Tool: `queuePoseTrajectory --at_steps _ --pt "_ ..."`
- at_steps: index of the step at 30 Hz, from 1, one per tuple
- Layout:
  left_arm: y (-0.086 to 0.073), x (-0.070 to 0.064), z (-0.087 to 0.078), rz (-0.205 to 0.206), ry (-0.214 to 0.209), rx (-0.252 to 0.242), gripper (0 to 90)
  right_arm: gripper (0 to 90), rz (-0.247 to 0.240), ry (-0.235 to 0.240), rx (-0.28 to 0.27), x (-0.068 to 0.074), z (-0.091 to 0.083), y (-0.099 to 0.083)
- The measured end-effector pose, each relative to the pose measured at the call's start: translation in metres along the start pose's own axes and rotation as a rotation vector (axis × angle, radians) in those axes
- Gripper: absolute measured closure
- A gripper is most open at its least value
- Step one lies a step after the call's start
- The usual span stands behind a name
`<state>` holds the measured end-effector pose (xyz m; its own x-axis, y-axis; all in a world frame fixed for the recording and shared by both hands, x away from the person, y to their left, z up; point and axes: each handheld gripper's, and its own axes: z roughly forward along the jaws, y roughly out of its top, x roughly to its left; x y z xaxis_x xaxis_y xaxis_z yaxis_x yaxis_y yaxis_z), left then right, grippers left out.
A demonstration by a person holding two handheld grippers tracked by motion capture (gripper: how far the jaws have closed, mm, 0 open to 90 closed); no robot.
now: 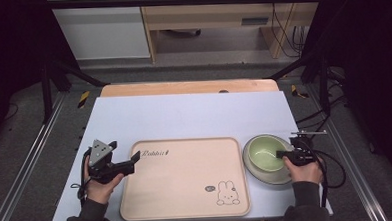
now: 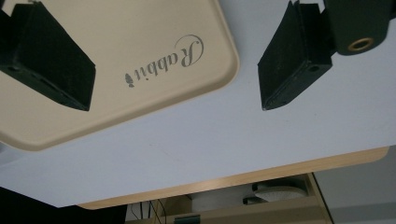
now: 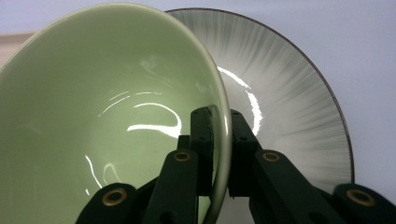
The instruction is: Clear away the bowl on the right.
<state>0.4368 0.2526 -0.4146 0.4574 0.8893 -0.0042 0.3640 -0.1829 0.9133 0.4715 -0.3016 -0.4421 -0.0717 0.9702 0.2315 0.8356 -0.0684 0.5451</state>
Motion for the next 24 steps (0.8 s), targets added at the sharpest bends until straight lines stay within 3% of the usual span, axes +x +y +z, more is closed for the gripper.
queuePoseTrajectory --at_steps 10,12,13,24 --pt "0.0002 -0.0027 -0.0005 0.009 -0.008 -0.002 10.5 84.2 0.019 0.016 -0.002 0.0004 -0.0020 0.0002" --pt "0.0004 -0.0034 -0.0005 0.014 -0.009 -0.001 10.5 84.2 -0.005 0.009 -0.009 -0.0007 -0.0014 -0.0004" --pt "0.0004 -0.0034 -0.0005 0.014 -0.009 -0.001 10.5 84.2 0.013 0.017 -0.006 0.0004 -0.0021 0.0000" --pt "0.0014 -0.0048 -0.0014 0.016 -0.013 -0.006 10.5 84.2 0.003 0.014 -0.012 0.0008 -0.0030 -0.0007"
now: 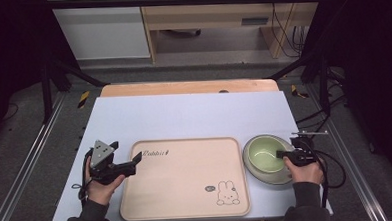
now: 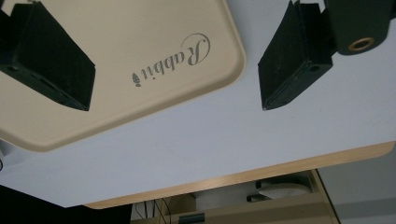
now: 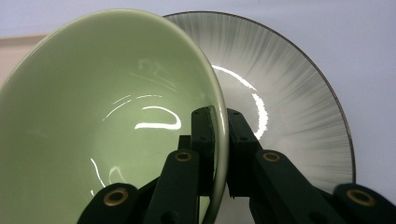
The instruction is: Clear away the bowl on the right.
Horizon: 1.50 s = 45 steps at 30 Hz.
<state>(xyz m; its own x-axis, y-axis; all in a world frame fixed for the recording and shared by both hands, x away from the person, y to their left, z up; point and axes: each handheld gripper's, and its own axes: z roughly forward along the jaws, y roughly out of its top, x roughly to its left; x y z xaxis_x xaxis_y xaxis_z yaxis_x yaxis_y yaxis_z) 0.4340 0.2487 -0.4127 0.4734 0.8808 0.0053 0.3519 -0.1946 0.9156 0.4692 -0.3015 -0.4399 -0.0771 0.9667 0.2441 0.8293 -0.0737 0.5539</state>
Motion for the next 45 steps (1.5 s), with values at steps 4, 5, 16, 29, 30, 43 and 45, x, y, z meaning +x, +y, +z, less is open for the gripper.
queuePoseTrajectory --at_steps 4,5,16,29,30,43,45 --pt "0.000 -0.001 0.000 0.001 0.000 0.001 10.5 84.2 0.001 0.007 -0.003 0.000 -0.002 -0.001" --pt "0.000 -0.001 0.000 0.001 0.000 0.001 10.5 84.2 -0.008 0.003 -0.006 0.000 -0.001 -0.001" --pt "0.000 -0.001 0.000 0.001 0.000 -0.001 10.6 83.9 -0.002 0.006 -0.011 0.001 -0.006 -0.001" --pt "0.000 -0.002 0.000 0.001 -0.002 -0.002 10.6 83.7 -0.019 0.029 -0.037 0.006 -0.015 0.001" --pt "0.000 -0.002 0.000 0.002 -0.002 -0.002 10.6 83.7 -0.020 0.031 -0.039 0.006 -0.015 0.001" --pt "0.000 -0.002 0.000 0.002 -0.002 -0.001 10.6 83.7 -0.042 0.059 -0.064 0.013 -0.022 0.003" --pt "0.000 -0.002 0.001 0.004 0.000 0.000 10.6 83.7 -0.050 0.062 -0.071 0.015 -0.023 0.003"
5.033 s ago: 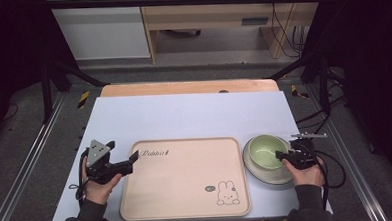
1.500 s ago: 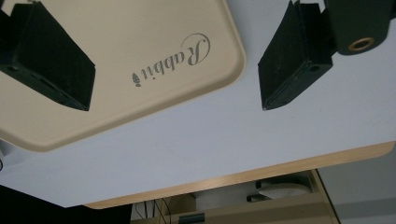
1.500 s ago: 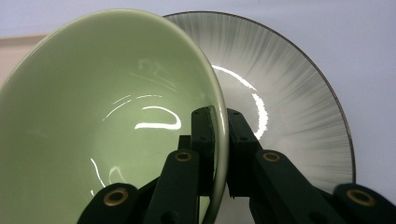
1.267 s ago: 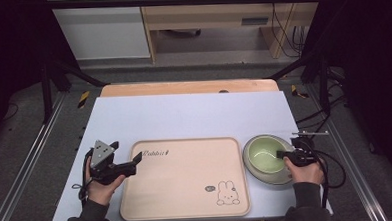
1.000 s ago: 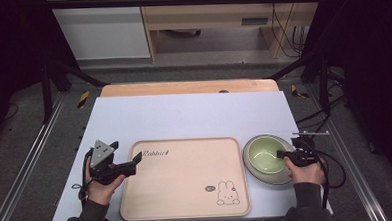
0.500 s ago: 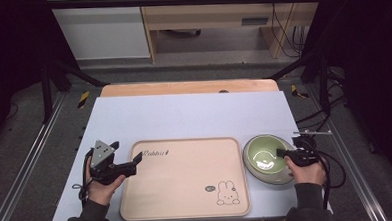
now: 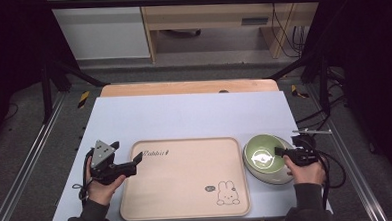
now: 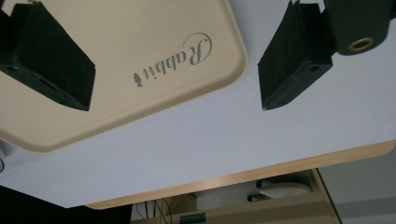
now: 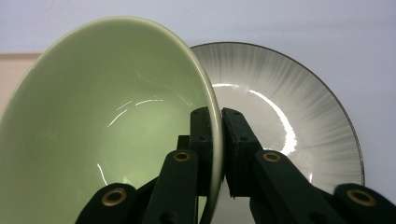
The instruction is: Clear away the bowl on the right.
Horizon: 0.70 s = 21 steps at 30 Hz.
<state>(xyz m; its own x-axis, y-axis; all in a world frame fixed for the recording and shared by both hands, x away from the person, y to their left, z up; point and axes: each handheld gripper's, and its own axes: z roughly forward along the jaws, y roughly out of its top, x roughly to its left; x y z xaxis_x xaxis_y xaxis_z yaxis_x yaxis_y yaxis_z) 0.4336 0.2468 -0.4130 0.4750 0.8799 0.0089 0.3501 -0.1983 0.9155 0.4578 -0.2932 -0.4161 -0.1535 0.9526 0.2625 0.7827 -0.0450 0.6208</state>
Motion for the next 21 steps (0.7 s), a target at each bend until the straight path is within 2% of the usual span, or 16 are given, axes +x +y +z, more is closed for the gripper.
queuePoseTrajectory --at_steps 4,9,16,21 --pt "0.000 0.000 0.000 -0.003 -0.002 -0.003 10.6 83.7 0.003 0.002 -0.007 0.004 -0.003 0.001" --pt "0.000 0.000 0.000 -0.002 -0.003 -0.001 10.6 83.7 -0.012 0.034 -0.019 0.010 -0.006 0.003" --pt "0.000 0.000 0.000 -0.003 -0.003 -0.003 10.6 83.6 -0.035 0.045 -0.025 0.018 -0.007 0.004" --pt "0.000 0.000 0.000 0.001 -0.003 -0.002 10.6 83.6 -0.058 0.080 -0.027 0.028 -0.008 0.005"
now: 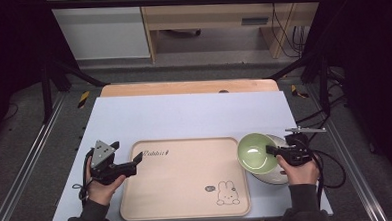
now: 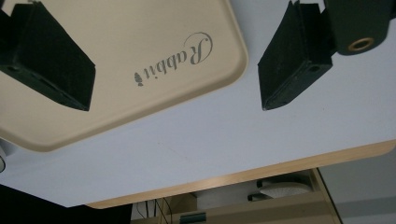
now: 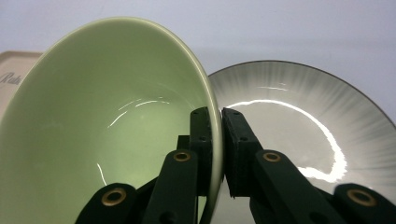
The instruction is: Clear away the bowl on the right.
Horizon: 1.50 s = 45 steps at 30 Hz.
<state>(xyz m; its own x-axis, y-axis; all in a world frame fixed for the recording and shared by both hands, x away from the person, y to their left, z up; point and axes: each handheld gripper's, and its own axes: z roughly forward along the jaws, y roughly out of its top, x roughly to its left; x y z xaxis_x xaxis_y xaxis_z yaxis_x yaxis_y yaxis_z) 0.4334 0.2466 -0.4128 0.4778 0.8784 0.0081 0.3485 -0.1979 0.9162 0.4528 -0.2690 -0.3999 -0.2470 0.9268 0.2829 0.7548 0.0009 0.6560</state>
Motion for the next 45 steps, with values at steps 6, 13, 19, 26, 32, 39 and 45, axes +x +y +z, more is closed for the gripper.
queuePoseTrajectory --at_steps 6,13,19,26,32,39,45 --pt "0.000 -0.001 0.000 0.007 -0.001 0.005 10.6 83.7 -0.020 0.019 0.003 0.010 0.002 0.001" --pt "0.000 -0.001 0.000 0.004 0.000 0.000 10.6 83.6 -0.055 0.049 0.019 0.025 0.008 0.003" --pt "0.003 0.000 -0.004 0.000 0.001 -0.014 10.6 83.6 -0.087 0.077 0.021 0.043 0.012 0.009" --pt "0.003 0.001 -0.005 -0.007 0.000 -0.020 10.6 83.6 -0.128 0.105 0.034 0.064 0.022 0.017" --pt "0.002 -0.001 -0.003 -0.001 -0.007 -0.012 10.5 83.6 -0.153 0.137 0.031 0.081 0.035 0.028" --pt "0.002 -0.002 -0.003 0.000 -0.012 -0.013 10.5 83.6 -0.173 0.162 0.028 0.100 0.047 0.037" --pt "0.002 -0.001 -0.003 -0.004 -0.011 -0.013 10.5 83.6 -0.184 0.180 0.025 0.109 0.051 0.043"
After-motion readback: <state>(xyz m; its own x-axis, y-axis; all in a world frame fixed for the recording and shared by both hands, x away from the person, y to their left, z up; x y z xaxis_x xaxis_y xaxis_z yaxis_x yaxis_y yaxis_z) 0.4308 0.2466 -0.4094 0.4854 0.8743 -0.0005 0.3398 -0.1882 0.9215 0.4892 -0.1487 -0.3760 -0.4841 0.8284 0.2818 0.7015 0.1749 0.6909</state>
